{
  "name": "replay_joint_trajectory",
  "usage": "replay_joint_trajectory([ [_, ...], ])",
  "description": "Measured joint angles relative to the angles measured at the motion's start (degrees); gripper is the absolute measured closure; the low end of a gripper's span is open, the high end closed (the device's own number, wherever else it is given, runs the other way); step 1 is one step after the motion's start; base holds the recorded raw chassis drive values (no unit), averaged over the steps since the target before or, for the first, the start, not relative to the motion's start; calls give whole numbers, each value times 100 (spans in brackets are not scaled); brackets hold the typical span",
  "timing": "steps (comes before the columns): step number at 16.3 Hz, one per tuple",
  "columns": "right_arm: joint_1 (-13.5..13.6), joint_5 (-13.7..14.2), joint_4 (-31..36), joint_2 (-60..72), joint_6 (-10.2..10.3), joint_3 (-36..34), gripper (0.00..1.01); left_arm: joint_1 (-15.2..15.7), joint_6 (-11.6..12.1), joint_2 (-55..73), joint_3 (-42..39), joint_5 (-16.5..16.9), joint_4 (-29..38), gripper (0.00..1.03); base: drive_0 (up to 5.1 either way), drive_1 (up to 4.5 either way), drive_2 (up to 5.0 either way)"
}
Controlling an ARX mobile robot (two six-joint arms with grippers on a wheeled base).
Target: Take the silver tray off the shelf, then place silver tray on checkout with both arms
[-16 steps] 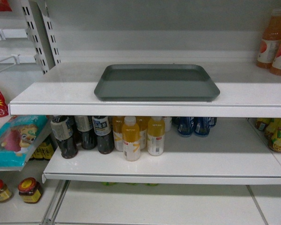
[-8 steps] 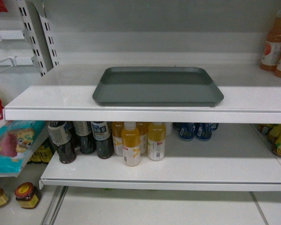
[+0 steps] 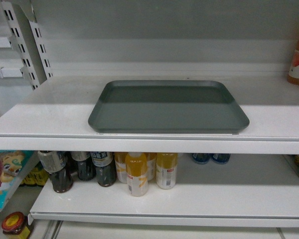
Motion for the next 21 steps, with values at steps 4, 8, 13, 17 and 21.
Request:
replay_joint_trajectory([
  [4, 0, 0, 0, 0, 0, 0, 3, 0, 0, 0, 0, 0, 2, 5, 0, 0, 0],
  [8, 0, 0, -2, 0, 0, 0, 3, 0, 0, 0, 0, 0, 0, 5, -1, 64, -66],
  [13, 0, 0, -2, 0, 0, 0, 3, 0, 0, 0, 0, 0, 7, 5, 4, 242, -235],
  [17, 0, 0, -2, 0, 0, 0, 3, 0, 0, 0, 0, 2, 2, 5, 14, 220, -192],
  [21, 0, 0, 0, 0, 0, 0, 3, 0, 0, 0, 0, 0, 2, 5, 14, 220, -192],
])
